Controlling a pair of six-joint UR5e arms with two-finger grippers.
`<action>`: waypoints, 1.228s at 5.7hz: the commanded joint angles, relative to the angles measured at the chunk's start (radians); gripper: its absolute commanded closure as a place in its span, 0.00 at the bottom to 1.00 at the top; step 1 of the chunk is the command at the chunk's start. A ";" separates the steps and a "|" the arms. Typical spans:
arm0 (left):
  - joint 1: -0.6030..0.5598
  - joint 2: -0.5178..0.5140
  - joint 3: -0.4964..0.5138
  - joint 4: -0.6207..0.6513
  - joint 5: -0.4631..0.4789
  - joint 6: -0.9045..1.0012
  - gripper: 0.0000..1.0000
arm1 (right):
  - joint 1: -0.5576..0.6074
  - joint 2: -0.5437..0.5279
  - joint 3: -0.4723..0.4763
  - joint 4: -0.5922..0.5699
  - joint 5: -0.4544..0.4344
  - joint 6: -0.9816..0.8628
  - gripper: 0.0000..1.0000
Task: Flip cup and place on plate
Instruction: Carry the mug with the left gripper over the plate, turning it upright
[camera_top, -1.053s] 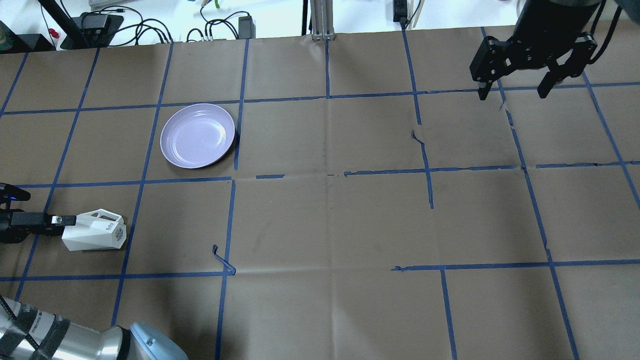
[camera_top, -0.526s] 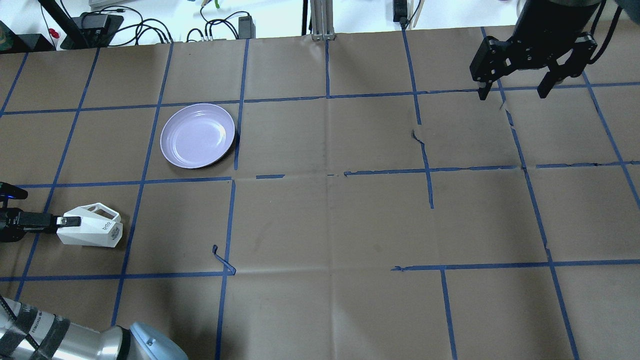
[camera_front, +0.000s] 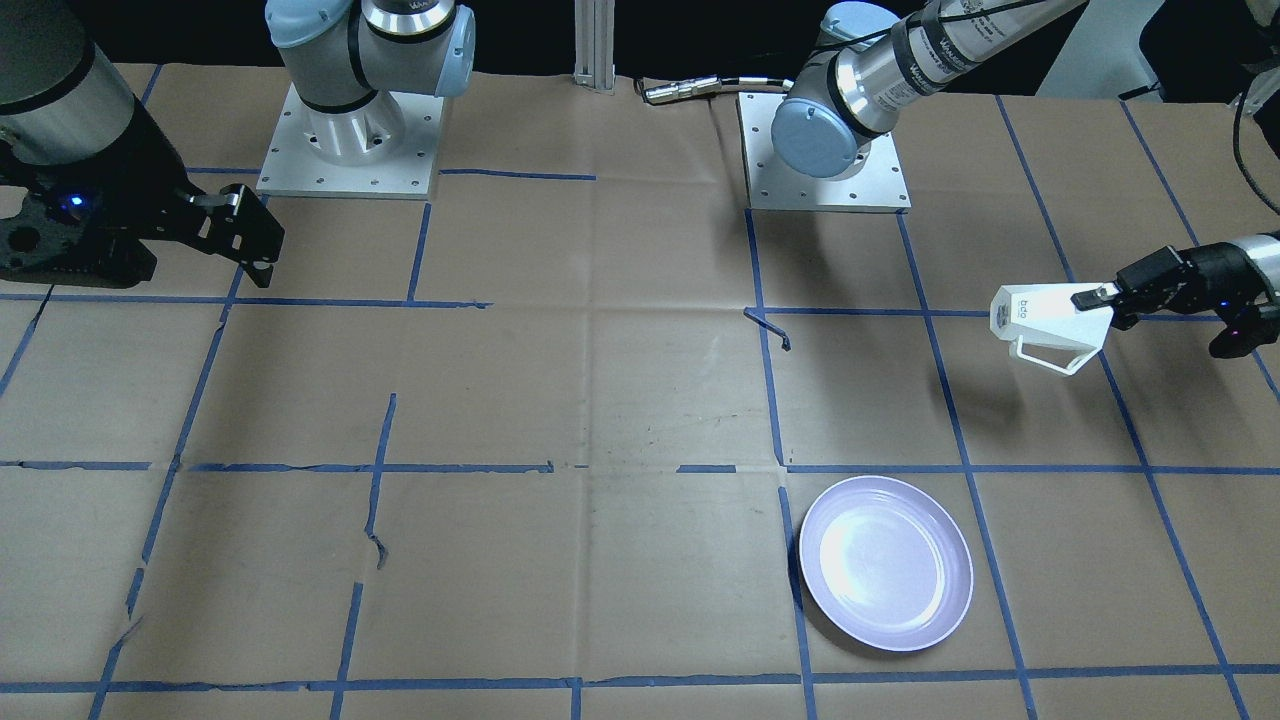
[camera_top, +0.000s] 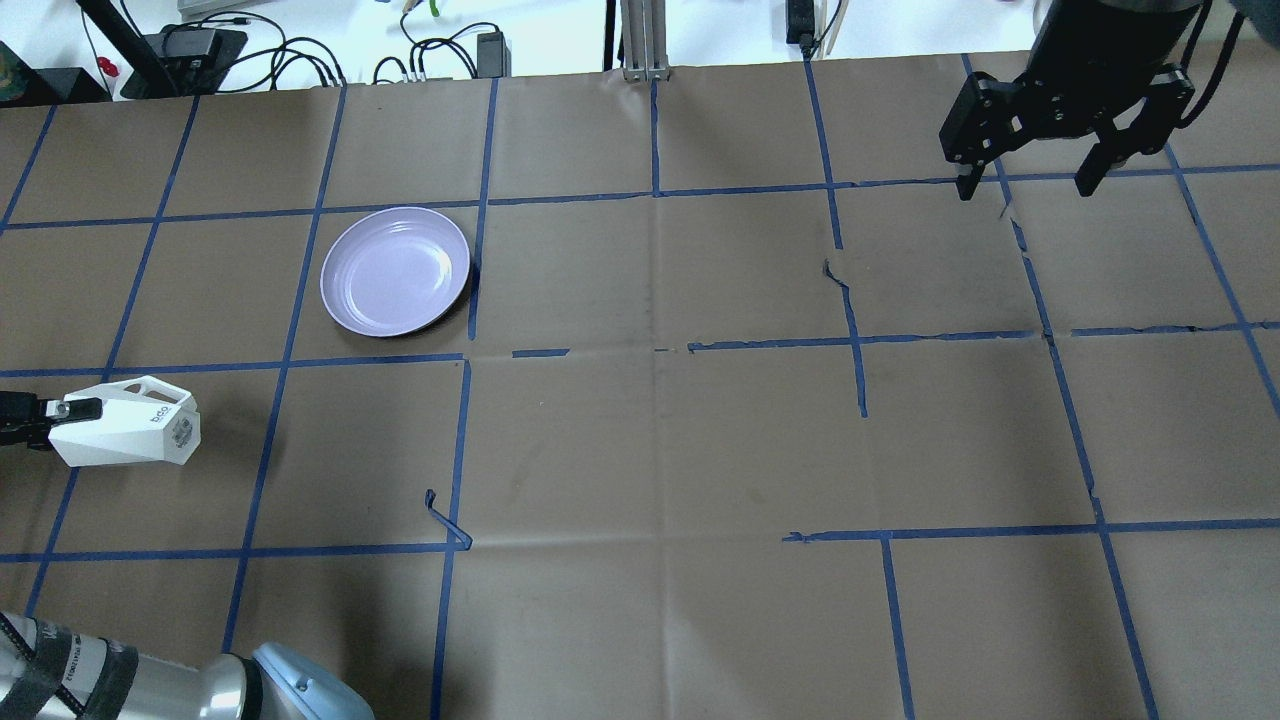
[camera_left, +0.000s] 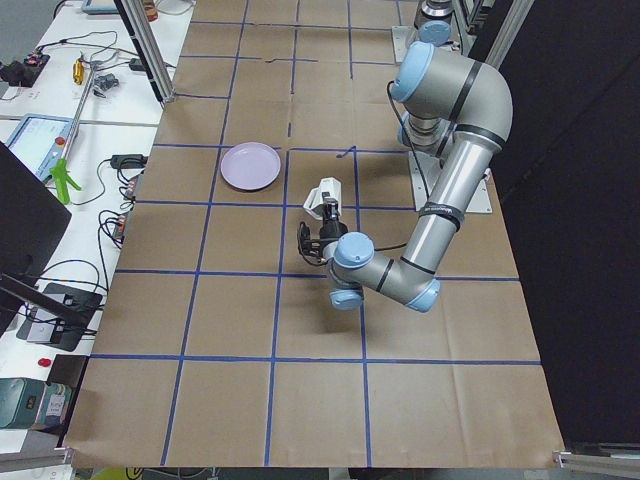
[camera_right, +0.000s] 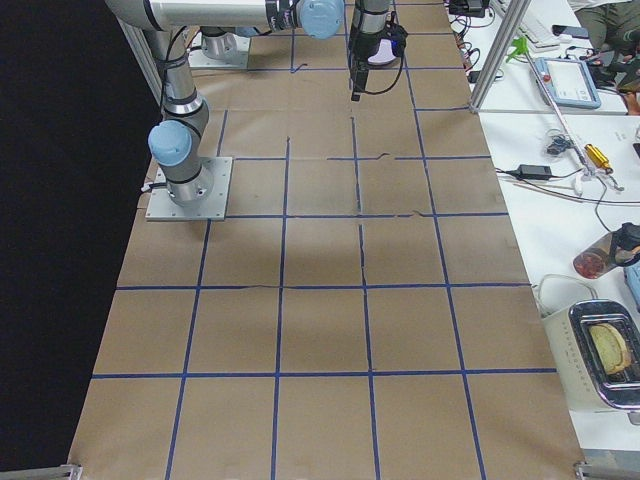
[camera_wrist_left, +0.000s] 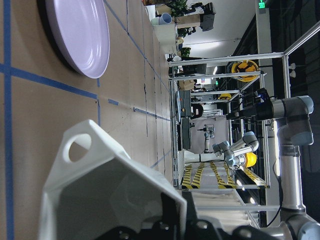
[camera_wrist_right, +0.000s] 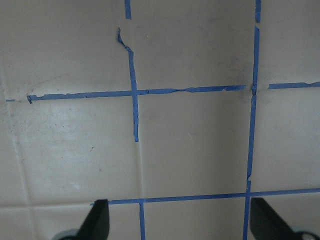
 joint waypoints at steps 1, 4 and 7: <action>-0.036 0.125 0.004 -0.004 -0.059 -0.165 1.00 | 0.000 0.000 0.000 0.000 0.000 0.000 0.00; -0.345 0.268 0.072 0.485 0.014 -0.820 1.00 | 0.000 0.000 0.000 0.000 0.000 0.000 0.00; -0.751 0.339 0.096 0.975 0.357 -1.347 1.00 | 0.000 0.000 0.000 0.000 0.000 0.000 0.00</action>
